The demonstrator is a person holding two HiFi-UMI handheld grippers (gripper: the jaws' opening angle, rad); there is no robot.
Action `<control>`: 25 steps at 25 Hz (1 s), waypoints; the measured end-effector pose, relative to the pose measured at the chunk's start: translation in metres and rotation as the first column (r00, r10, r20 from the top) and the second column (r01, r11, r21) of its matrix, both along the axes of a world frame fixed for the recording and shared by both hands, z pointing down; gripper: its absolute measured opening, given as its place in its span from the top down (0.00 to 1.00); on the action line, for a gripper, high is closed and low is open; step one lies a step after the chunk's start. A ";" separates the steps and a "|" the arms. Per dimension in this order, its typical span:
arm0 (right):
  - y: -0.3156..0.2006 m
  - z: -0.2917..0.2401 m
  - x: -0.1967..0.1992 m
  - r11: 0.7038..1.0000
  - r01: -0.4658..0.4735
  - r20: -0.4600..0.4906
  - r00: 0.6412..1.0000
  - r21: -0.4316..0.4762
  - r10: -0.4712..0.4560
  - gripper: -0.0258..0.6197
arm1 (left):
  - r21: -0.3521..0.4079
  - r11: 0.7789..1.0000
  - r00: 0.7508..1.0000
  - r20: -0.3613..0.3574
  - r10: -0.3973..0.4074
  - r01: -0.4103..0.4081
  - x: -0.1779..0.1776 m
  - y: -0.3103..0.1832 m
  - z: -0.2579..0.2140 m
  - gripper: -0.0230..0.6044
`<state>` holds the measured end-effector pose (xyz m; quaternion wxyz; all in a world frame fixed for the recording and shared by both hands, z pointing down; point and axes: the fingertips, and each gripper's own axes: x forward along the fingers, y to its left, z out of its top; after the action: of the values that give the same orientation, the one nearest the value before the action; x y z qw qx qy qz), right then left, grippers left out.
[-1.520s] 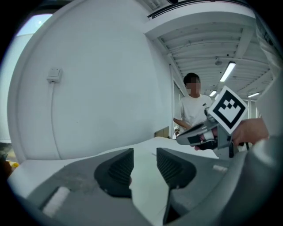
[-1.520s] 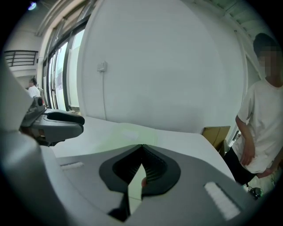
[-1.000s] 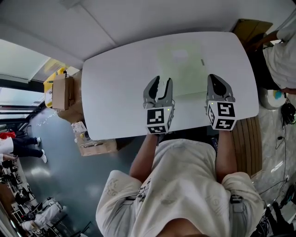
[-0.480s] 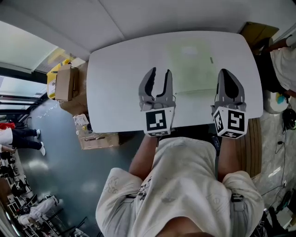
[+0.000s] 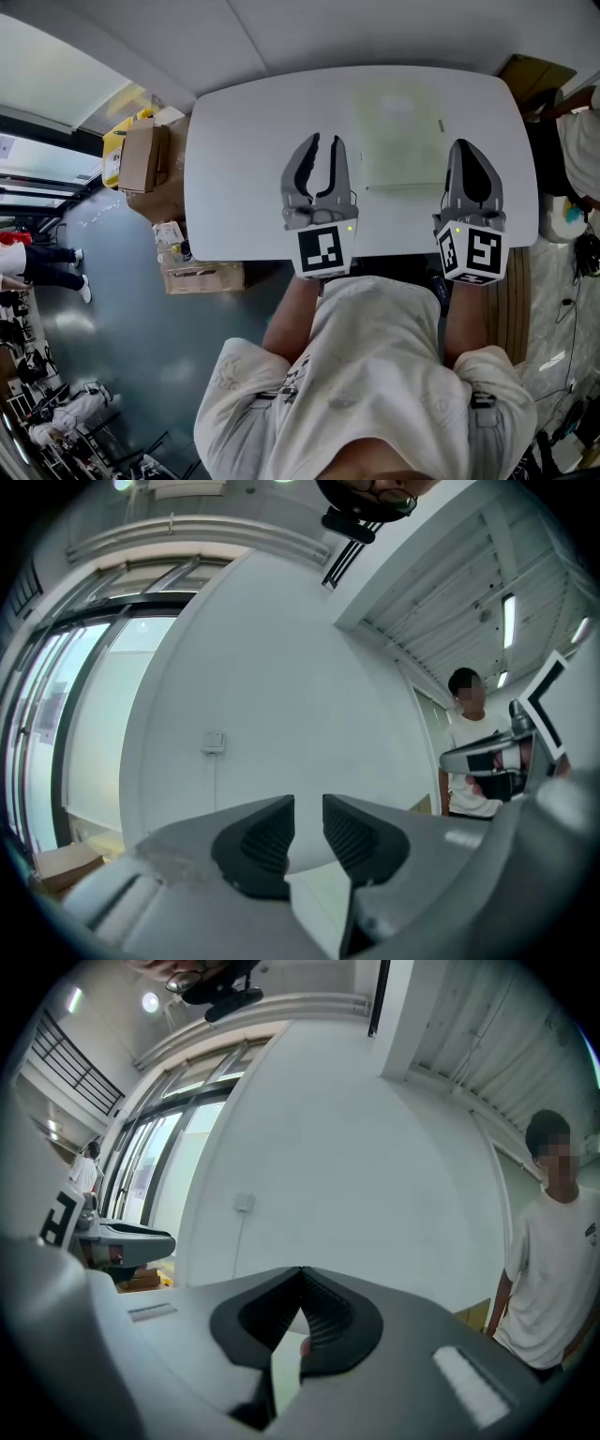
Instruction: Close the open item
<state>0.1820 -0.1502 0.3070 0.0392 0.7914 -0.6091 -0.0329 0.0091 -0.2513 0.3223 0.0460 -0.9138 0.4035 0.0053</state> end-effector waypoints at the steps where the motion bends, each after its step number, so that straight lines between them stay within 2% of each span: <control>1: 0.000 0.000 0.000 1.000 0.004 -0.001 1.000 -0.001 -0.004 0.96 | 0.002 1.000 1.000 0.002 -0.004 0.004 -0.001 0.000 0.000 0.80; 5: -0.003 -0.002 -0.004 1.000 0.024 -0.010 1.000 -0.004 -0.024 0.96 | -0.004 1.000 1.000 -0.001 -0.022 0.022 -0.006 0.001 -0.001 0.82; 10: -0.004 -0.008 -0.004 0.999 0.033 -0.015 0.999 0.013 -0.033 0.96 | 0.008 0.999 0.999 -0.013 -0.043 0.043 -0.010 0.000 -0.006 0.92; 13: -0.002 -0.011 -0.004 0.999 0.034 -0.019 0.999 0.014 -0.034 0.96 | 0.006 0.999 0.999 -0.028 -0.042 0.043 -0.011 0.002 -0.009 0.95; 25: 0.005 -0.016 -0.001 1.000 0.016 -0.053 0.998 0.018 -0.015 0.96 | 0.031 0.998 0.999 -0.021 -0.045 0.046 -0.010 0.001 -0.015 0.96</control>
<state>0.1810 -0.1457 0.2908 0.0478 0.7858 -0.6137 -0.0597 -0.0014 -0.2502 0.3073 0.0563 -0.9035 0.4244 0.0199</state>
